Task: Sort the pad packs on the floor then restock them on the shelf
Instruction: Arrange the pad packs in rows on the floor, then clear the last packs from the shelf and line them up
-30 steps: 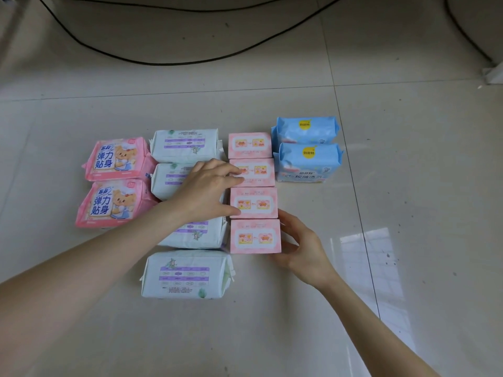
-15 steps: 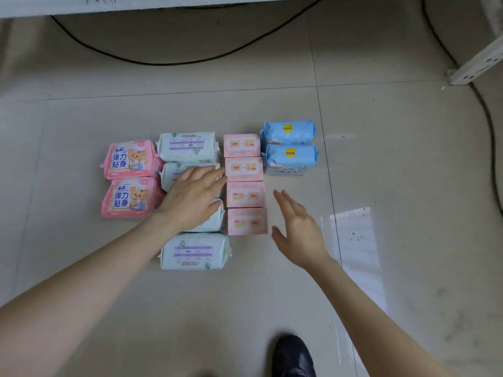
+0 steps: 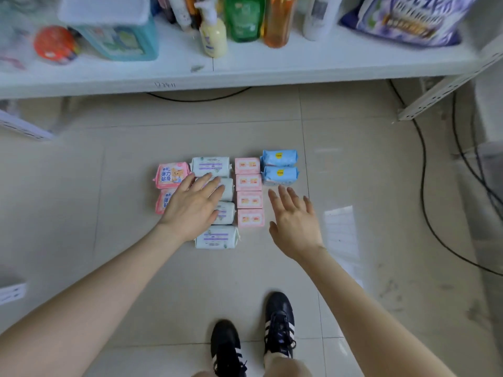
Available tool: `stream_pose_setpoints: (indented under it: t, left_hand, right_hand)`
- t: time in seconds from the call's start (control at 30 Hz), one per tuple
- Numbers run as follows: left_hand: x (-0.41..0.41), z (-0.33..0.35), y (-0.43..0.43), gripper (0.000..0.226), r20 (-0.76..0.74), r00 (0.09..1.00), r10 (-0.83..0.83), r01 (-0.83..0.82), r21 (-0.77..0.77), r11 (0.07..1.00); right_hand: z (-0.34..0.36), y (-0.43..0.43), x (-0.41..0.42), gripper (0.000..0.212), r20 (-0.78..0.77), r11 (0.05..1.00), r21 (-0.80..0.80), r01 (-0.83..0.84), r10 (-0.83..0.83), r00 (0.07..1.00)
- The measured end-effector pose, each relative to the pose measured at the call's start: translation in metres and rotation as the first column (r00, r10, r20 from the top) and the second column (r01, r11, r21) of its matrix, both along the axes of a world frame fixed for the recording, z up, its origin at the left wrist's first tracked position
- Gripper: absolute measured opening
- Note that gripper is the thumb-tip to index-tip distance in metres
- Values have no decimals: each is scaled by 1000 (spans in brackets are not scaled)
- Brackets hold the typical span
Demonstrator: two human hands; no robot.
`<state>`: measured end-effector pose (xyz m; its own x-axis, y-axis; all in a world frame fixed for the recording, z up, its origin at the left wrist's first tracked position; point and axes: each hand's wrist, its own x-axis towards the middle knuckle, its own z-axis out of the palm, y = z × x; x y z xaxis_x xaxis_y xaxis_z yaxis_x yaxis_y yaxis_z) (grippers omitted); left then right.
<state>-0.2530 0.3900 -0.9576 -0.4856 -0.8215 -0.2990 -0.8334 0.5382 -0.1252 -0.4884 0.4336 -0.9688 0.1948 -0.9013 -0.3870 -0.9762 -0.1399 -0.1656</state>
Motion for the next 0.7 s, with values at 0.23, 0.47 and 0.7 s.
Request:
stream_pose_setpoints:
  t: [0.23, 0.47, 0.7]
  left_hand:
    - [-4, 166, -3, 55, -27, 999, 23, -26, -100, 995]
    - [0, 324, -20, 62, -66, 997, 35, -48, -201, 978]
    - [12, 458, -25, 63, -93, 993, 67, -96, -350, 932]
  right_hand:
    - [160, -13, 7, 68, -18, 993, -117, -3, 1, 1000]
    - [321, -41, 21, 69, 9, 956, -293, -18, 21, 1000]
    - [457, -60, 39, 68, 13, 892, -452, -27, 37, 999]
